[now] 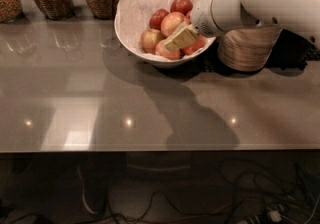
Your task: Pick apple from white bowl
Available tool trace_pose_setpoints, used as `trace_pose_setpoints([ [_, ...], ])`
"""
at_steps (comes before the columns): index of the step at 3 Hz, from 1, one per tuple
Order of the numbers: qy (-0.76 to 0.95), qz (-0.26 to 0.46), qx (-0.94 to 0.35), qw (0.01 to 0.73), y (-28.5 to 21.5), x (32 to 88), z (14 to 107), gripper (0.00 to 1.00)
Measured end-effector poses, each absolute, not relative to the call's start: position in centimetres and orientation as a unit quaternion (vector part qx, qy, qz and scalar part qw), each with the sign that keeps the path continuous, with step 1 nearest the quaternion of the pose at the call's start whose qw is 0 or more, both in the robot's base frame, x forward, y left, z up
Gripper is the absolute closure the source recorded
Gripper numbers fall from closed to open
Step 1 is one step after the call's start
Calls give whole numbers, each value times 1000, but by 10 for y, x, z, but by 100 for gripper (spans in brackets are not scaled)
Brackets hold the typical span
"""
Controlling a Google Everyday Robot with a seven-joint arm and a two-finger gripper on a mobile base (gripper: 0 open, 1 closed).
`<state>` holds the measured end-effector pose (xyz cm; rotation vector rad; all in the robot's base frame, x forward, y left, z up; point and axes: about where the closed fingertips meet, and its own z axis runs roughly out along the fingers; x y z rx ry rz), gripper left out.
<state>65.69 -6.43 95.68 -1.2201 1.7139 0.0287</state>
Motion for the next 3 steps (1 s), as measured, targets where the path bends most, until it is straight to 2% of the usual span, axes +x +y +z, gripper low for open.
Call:
trace_pose_setpoints([
  [3,699,24,-493,518,-50,692,937,26],
])
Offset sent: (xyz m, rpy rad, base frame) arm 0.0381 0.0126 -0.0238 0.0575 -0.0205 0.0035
